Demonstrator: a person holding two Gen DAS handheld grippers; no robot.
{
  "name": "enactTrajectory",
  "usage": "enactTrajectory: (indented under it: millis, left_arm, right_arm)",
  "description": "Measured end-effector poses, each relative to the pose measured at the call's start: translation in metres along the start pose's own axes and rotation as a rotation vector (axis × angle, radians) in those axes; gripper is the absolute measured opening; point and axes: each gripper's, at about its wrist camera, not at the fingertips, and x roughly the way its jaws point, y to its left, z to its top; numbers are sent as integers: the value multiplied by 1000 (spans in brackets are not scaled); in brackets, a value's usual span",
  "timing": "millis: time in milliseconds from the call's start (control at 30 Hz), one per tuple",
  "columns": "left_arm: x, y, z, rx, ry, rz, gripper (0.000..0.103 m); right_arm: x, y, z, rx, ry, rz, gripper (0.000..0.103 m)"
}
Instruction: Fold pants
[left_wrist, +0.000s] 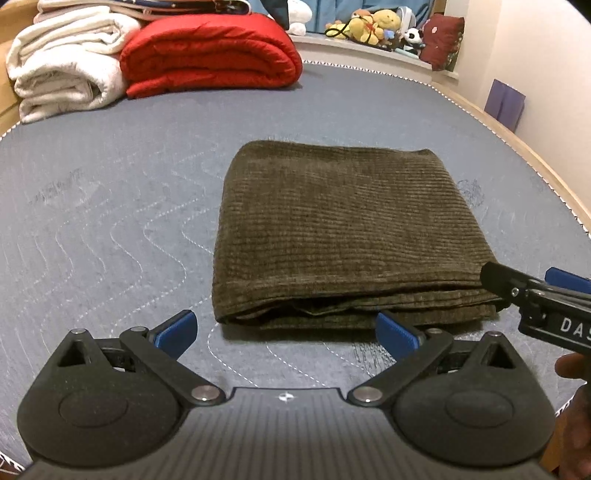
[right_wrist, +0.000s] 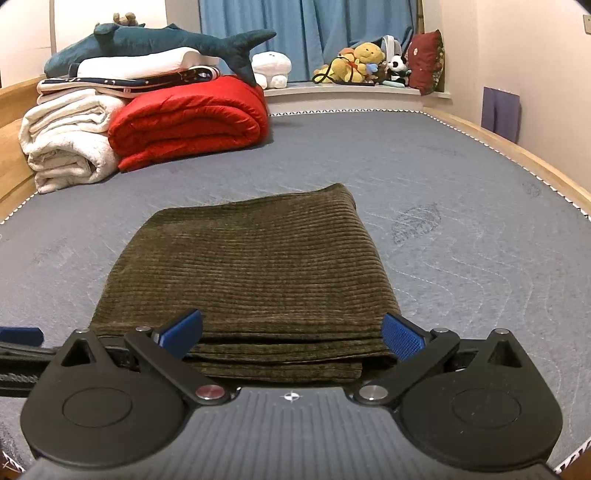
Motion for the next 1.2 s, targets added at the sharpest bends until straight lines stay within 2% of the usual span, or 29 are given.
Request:
enactTrajectory:
  millis: [367,1200]
  left_arm:
    - [-1,-10,-6,16,2,-12,103]
    - [-3,-12,-7,32,1,-26,103]
  right_arm:
    - [-11,-4,-4,-22,-27,-20,102]
    - [-8,3,-4,-39,-32,-30,102]
